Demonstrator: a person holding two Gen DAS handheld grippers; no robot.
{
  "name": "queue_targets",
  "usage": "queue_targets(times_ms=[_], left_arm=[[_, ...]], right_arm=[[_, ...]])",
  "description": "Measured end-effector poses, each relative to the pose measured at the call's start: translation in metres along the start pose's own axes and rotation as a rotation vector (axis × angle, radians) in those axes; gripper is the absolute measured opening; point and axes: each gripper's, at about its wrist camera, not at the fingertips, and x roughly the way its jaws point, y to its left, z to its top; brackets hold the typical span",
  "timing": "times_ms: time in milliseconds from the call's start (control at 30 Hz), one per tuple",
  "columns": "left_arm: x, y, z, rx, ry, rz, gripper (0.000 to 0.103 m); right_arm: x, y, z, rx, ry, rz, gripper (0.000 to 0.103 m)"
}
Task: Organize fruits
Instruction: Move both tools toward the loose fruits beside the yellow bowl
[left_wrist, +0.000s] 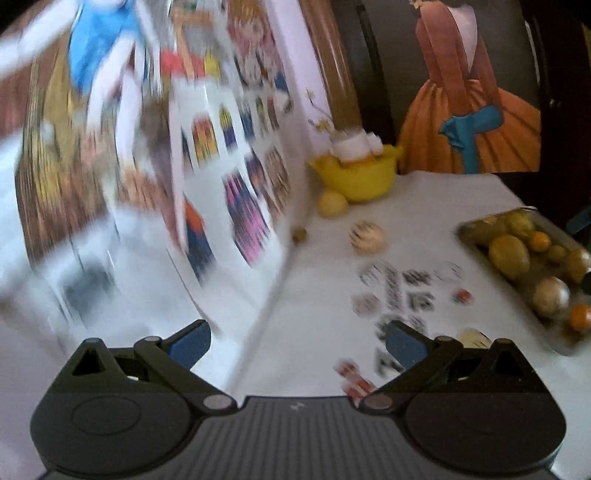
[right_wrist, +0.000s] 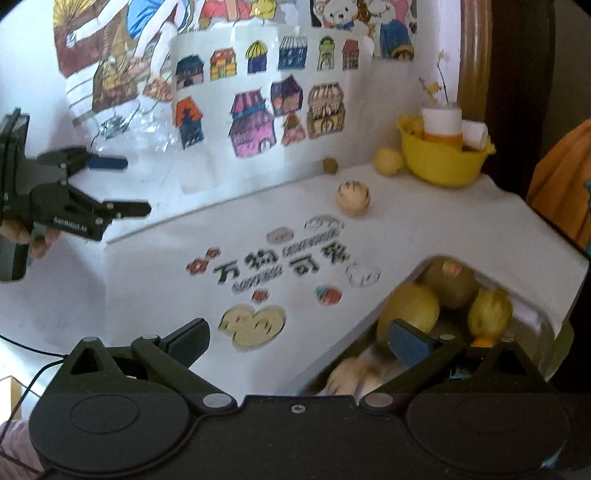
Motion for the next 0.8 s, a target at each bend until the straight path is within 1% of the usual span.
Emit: queue_targets(times_ms=[67,133,200,233,267,333,433,500,633,700,800], left_arm=[[0.000,0.000,0.022,0.066,-0.031,0.028,0.103],[0.003,-0.004,0.049,0.168,-0.066,0.051,0.103],[0.008,-0.012,0.078,0.309,-0.104,0.073,0.103],[0.012,-0.016,0.088,0.366,-0.126,0.084,0.103],[0.017,-0.021,0.100,0.450,-0.158,0.091,0.103],[0.027,-0.030,0.115,0.593,-0.204,0.075,0.103],[0.053,-0.044,0.129,0.777,-0.233,0.026,0.103],[0.075,-0.053,0.131,0.878,-0.212,-0.001,0.103],[0.117,-0.069,0.119,1.045,-0.149,-0.041,0.103],[0.139,-0.071,0.109,1.114,-0.112,-0.053,0.103],[0.173,-0.077,0.097,1.219,-0.006,-0.069,0.103]], right_arm=[[0.001,-0.006,0.017,-0.030,-0.016,-0.003,0.102],[0.002,-0.011,0.034,-0.076,-0.036,-0.008,0.102],[0.004,-0.016,0.052,-0.133,-0.047,0.003,0.102],[0.006,-0.018,0.062,-0.181,-0.054,0.014,0.102],[0.009,-0.018,0.070,-0.240,-0.065,0.016,0.102],[0.015,-0.019,0.082,-0.359,-0.090,0.010,0.102],[0.030,-0.026,0.094,-0.463,-0.125,0.043,0.102],[0.046,-0.032,0.101,-0.477,-0.137,0.080,0.102],[0.083,-0.044,0.109,-0.481,-0.130,0.147,0.102],[0.103,-0.045,0.110,-0.489,-0.109,0.147,0.102],[0.134,-0.051,0.114,-0.498,-0.062,0.124,0.102]])
